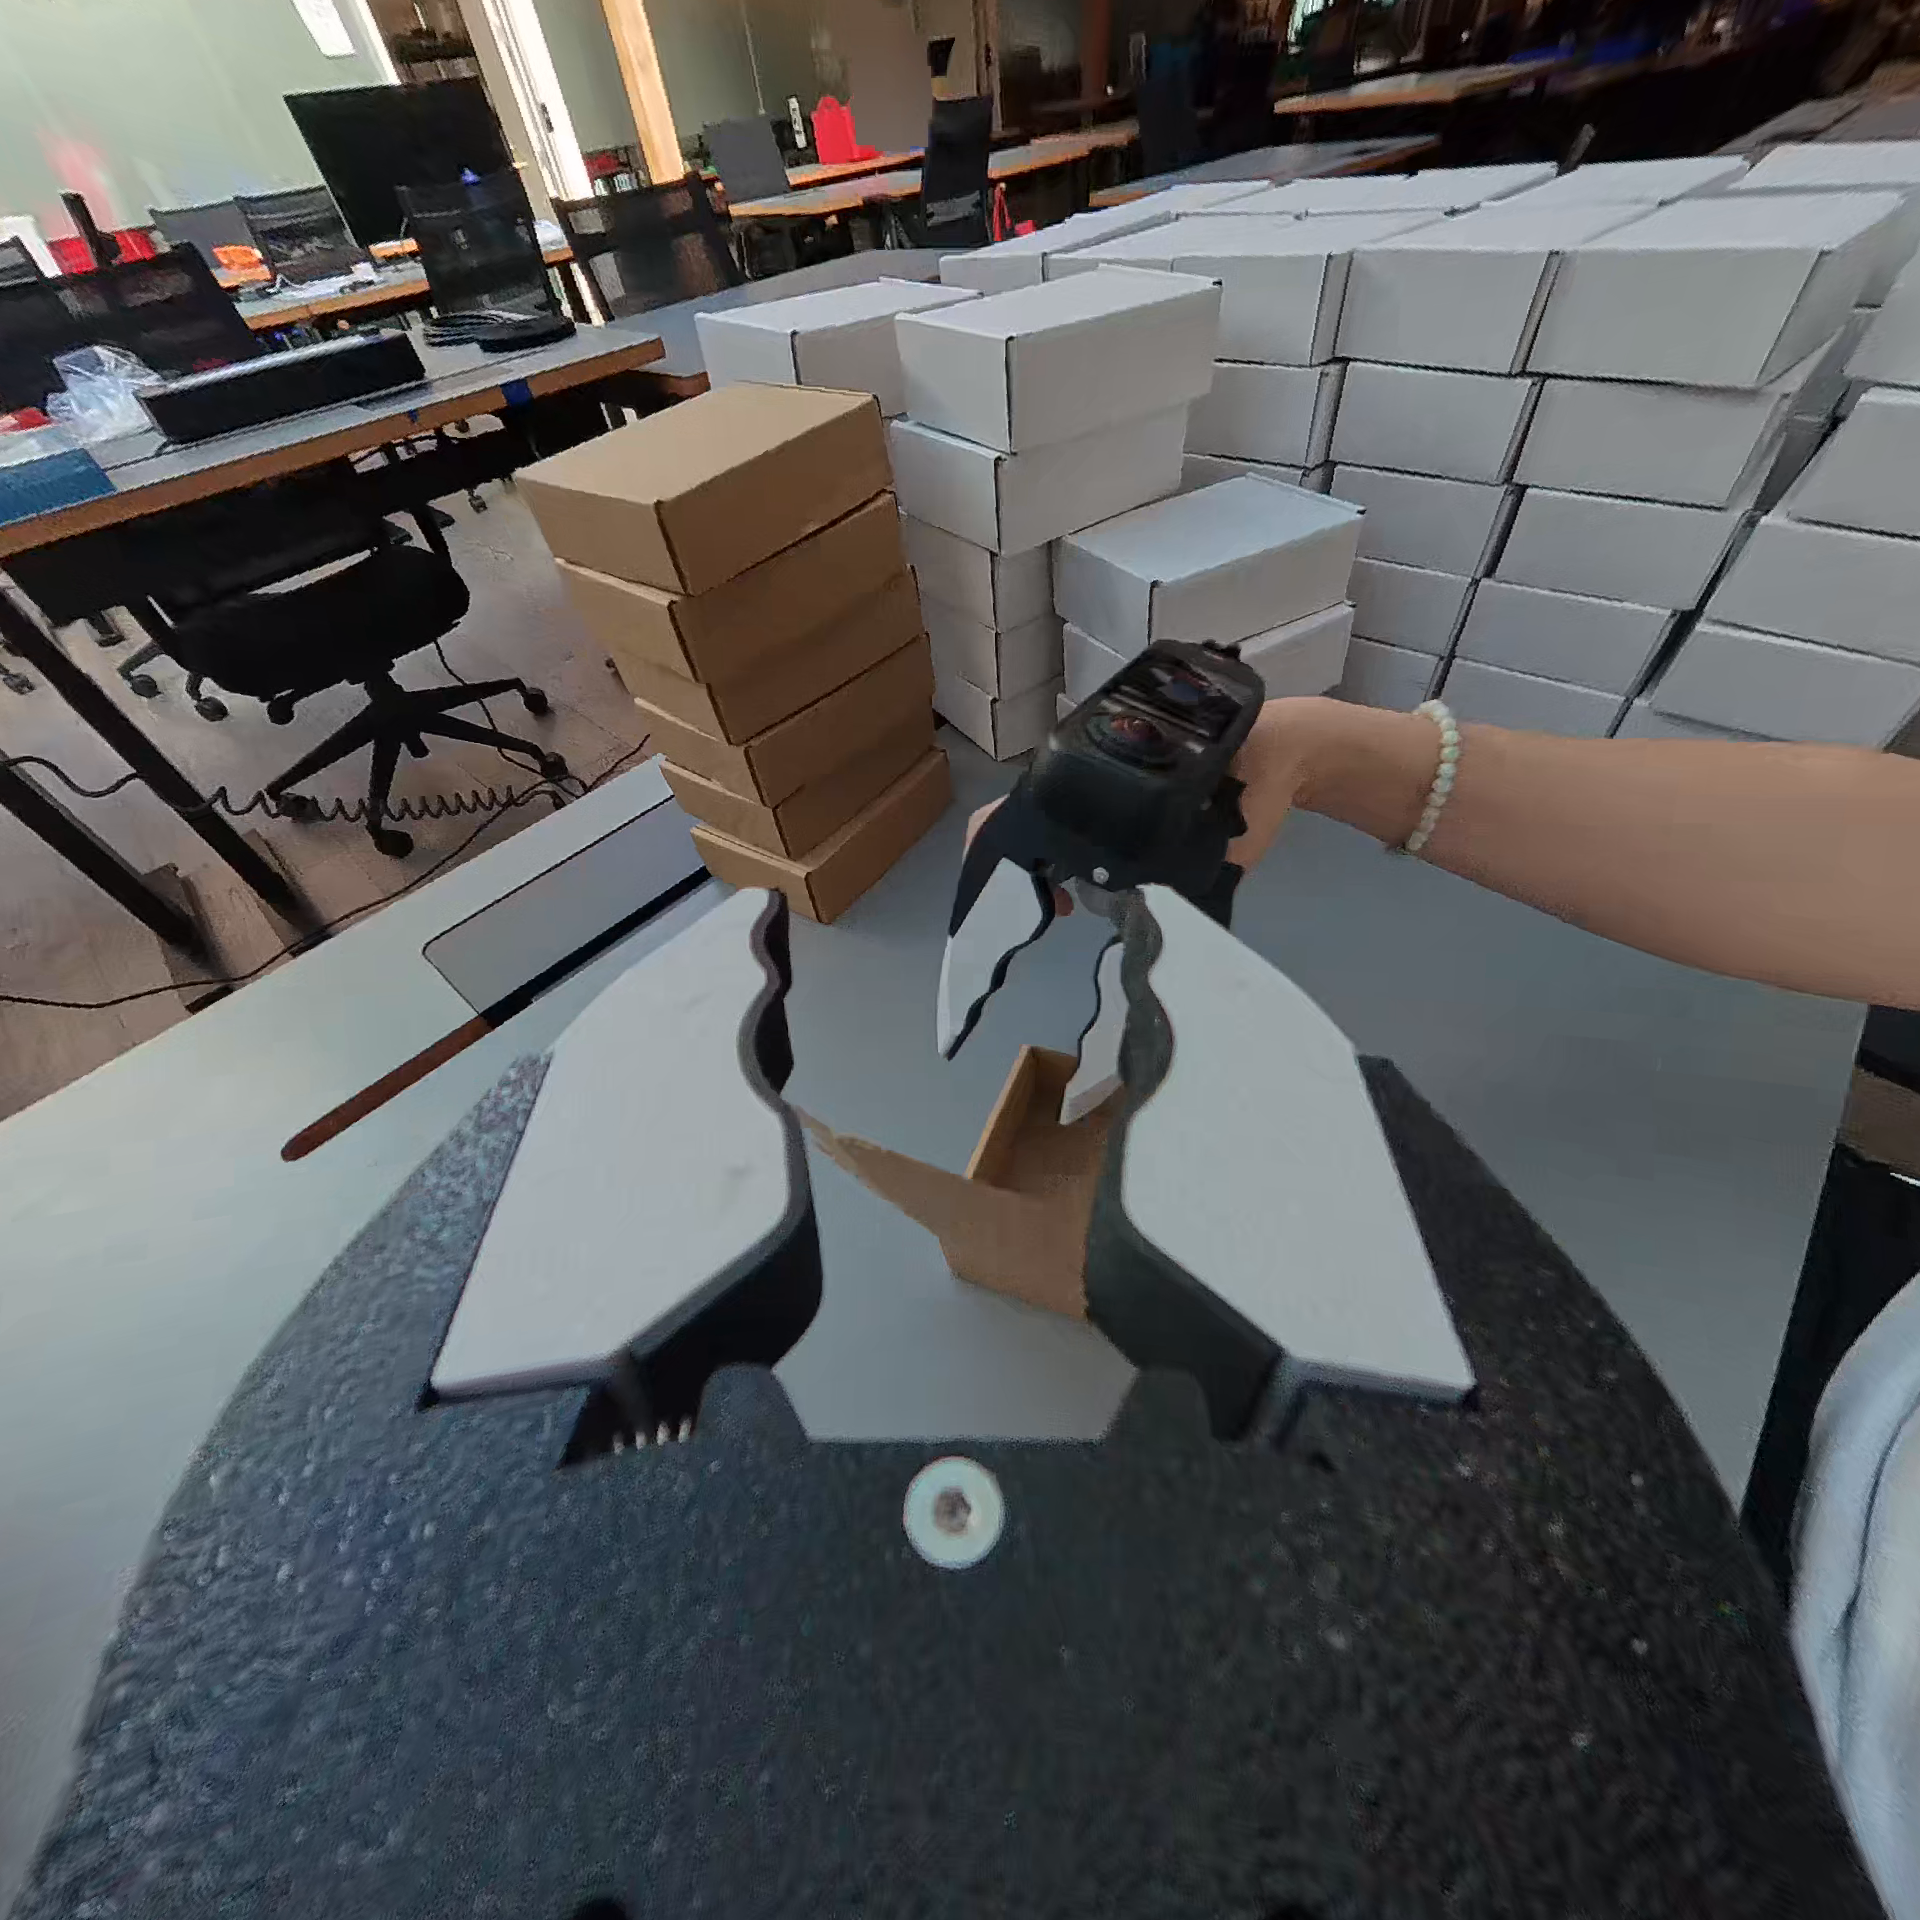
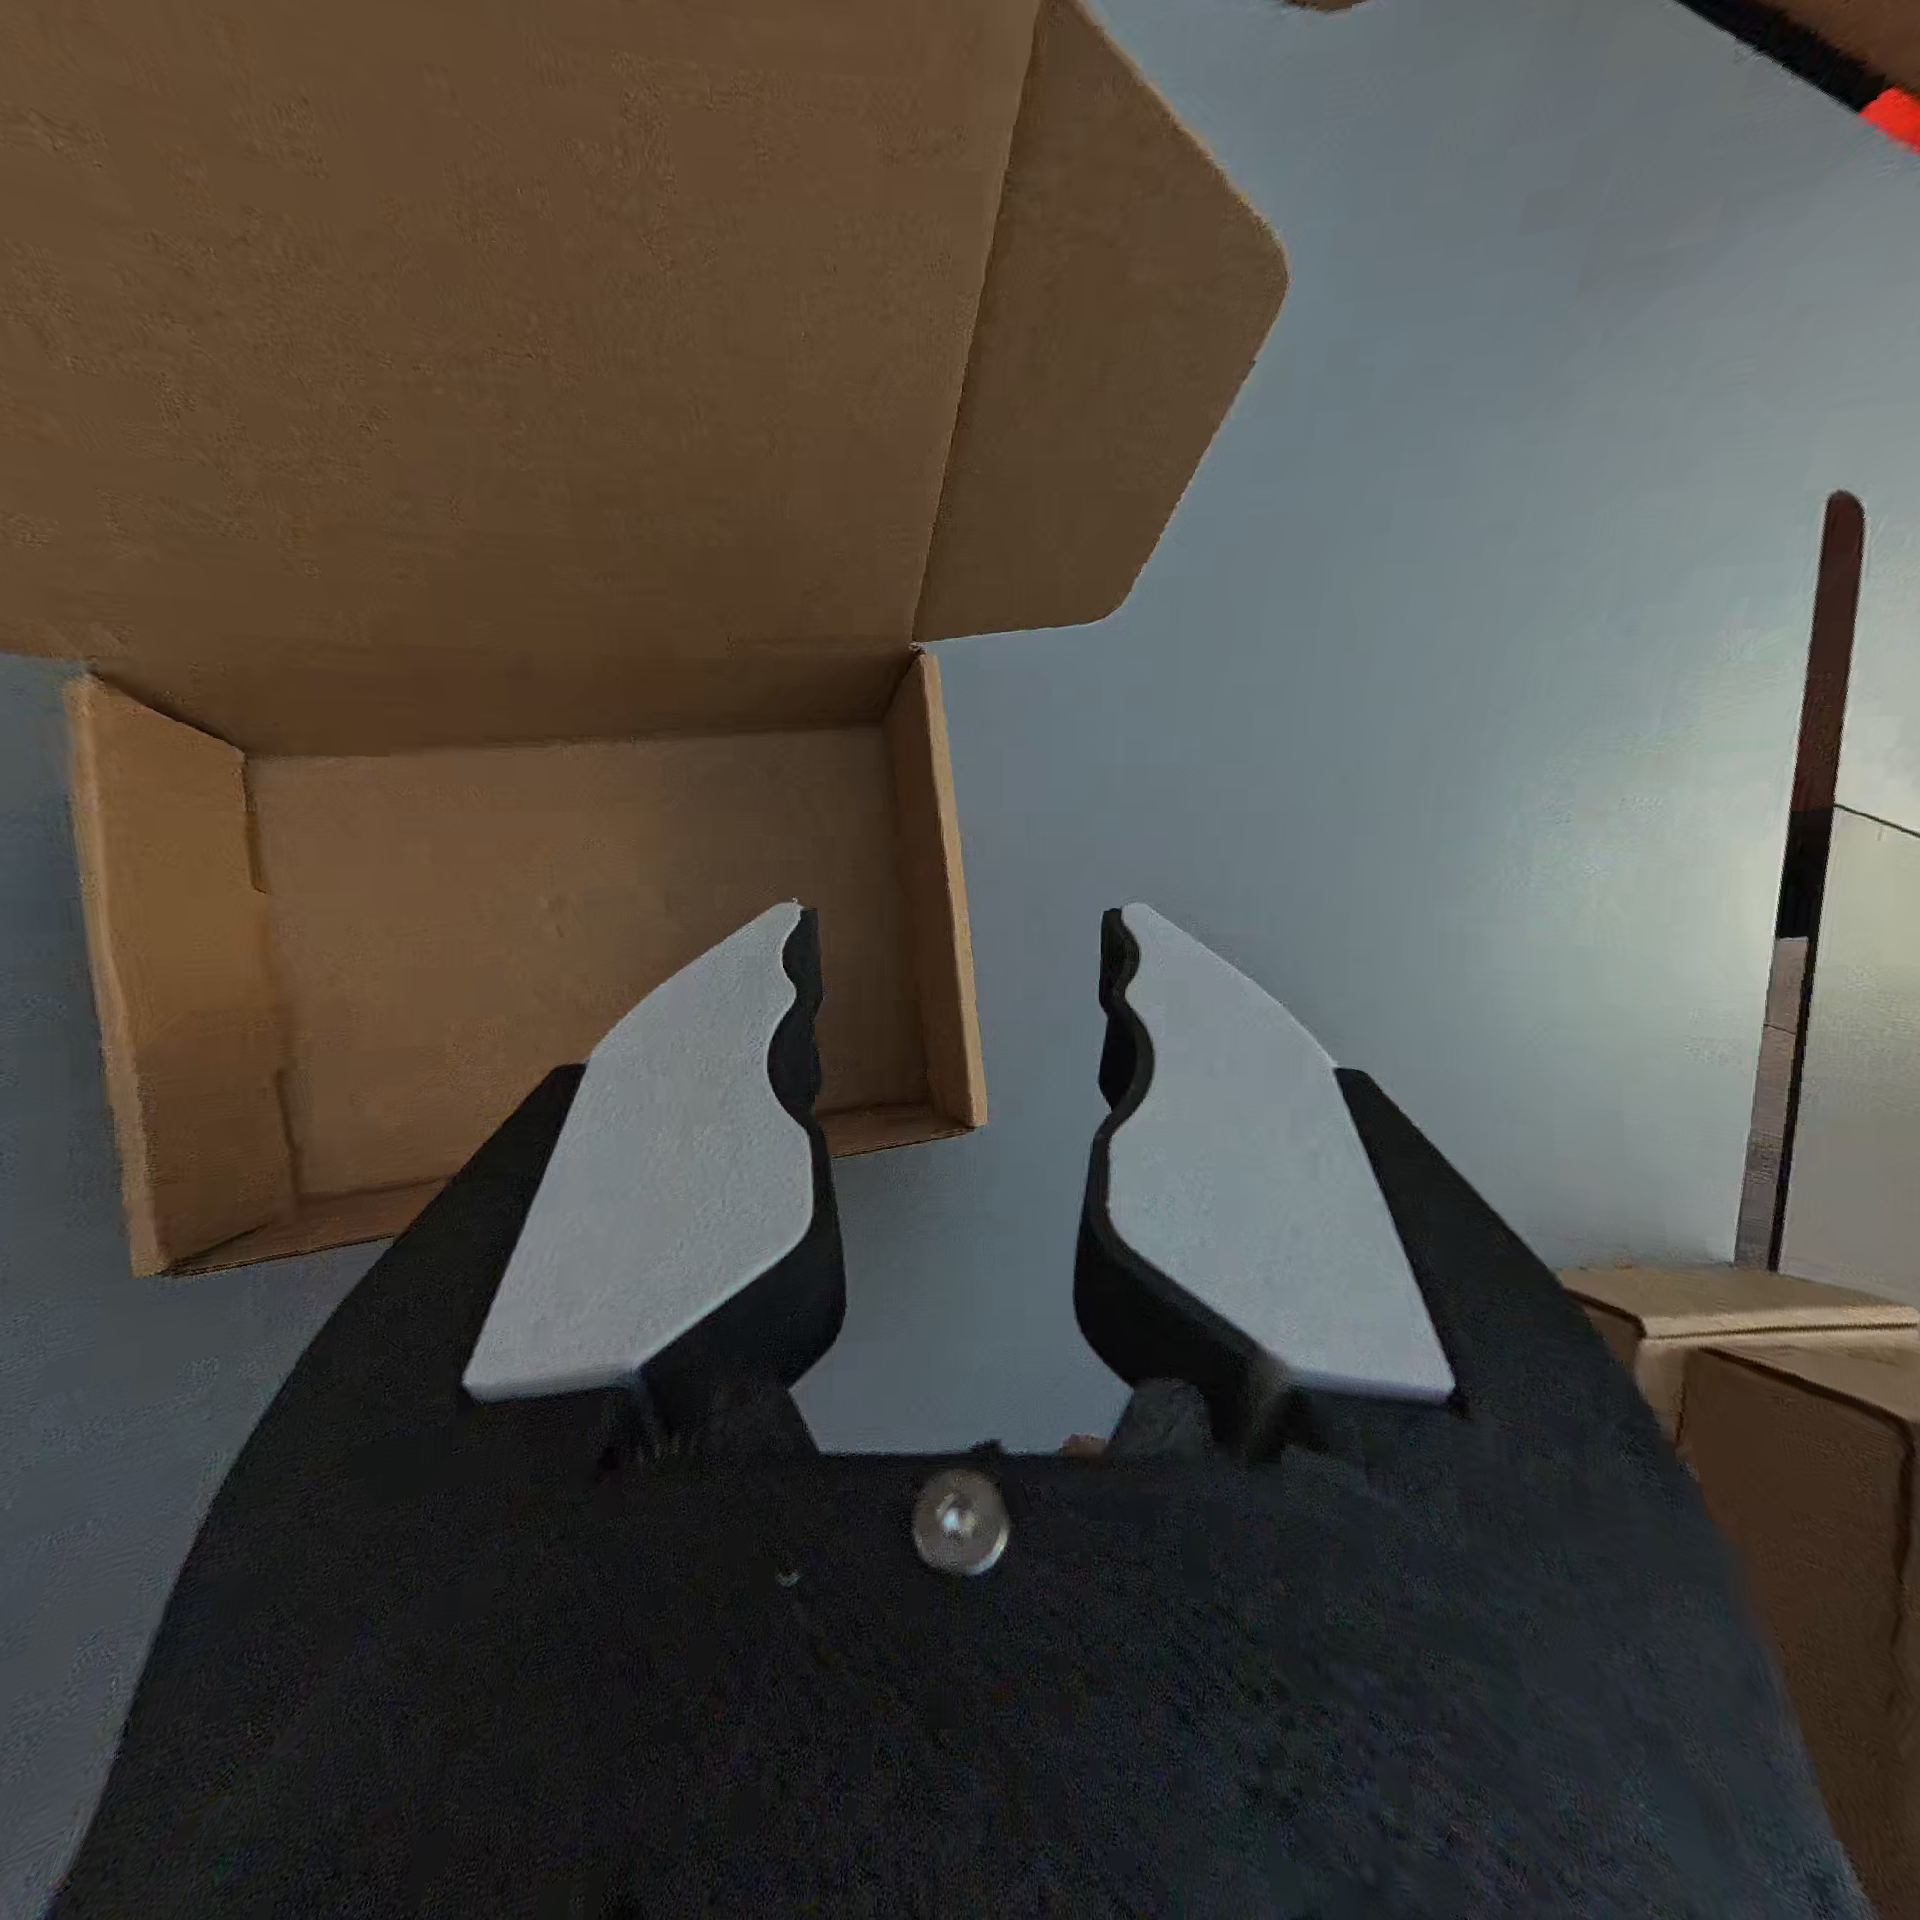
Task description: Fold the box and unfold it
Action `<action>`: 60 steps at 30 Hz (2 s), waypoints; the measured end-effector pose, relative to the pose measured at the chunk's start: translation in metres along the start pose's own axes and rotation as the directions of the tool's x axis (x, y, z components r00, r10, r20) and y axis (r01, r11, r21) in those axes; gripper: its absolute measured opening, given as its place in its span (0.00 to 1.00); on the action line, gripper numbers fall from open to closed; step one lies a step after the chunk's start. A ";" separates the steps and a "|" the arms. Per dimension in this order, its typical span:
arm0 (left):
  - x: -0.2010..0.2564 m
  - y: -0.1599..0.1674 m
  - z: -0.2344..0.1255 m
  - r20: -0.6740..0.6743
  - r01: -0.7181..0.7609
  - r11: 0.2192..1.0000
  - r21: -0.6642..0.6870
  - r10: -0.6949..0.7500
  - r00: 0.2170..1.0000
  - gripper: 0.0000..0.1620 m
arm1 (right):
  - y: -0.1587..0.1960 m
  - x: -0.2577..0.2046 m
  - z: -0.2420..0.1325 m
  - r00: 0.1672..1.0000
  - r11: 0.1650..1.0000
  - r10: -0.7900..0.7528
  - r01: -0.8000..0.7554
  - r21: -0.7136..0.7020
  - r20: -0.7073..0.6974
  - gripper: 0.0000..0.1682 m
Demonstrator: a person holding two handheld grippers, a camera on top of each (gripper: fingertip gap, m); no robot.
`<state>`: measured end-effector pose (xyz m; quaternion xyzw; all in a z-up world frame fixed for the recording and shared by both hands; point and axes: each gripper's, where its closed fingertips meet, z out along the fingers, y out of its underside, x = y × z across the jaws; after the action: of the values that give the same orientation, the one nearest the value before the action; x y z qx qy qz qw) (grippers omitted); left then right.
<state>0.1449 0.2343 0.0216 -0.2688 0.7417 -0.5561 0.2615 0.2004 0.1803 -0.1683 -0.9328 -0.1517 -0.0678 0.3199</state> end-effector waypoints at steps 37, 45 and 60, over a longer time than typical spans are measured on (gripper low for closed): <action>0.074 0.097 0.066 -0.144 0.278 0.953 0.123 -0.260 0.955 0.34 | 0.198 -0.066 -0.104 0.035 0.286 0.804 -0.898 0.334 -0.594 0.03; 0.091 0.100 0.081 -0.162 0.260 0.961 0.092 -0.243 0.956 0.34 | 0.197 -0.071 -0.095 0.097 0.329 0.798 -0.897 0.295 -0.594 0.21; 0.066 0.107 0.112 -0.154 0.259 0.966 0.021 -0.253 0.955 0.35 | 0.189 -0.066 -0.168 0.337 0.497 0.863 -0.700 0.513 -0.376 0.45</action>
<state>0.1630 0.1375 -0.1154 -0.3145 0.7065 -0.6192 0.1362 0.1948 -0.0807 -0.1604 -0.7632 0.4199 -0.1708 0.4605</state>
